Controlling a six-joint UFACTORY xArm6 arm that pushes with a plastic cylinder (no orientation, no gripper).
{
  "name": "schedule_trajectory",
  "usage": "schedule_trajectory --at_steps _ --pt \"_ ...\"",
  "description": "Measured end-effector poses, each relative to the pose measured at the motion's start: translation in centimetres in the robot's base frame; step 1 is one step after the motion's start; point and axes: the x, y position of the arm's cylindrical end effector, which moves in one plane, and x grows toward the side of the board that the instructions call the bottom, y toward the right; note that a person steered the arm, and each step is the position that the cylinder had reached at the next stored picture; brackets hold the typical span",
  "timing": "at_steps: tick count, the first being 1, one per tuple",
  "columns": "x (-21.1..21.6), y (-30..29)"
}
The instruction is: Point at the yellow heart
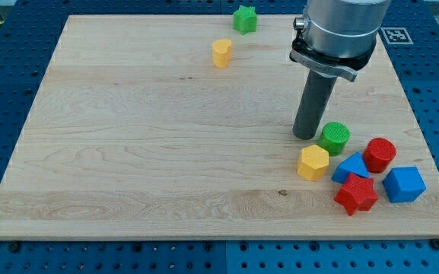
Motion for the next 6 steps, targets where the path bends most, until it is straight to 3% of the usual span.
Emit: schedule_trajectory --at_steps 1,3,4,5,6 --pt "-1.4 -3.0" --pt "-9.4 -16.0" --pt "-14.8 -19.3" --pt "-19.2 -17.2" --pt "-20.4 -14.7"
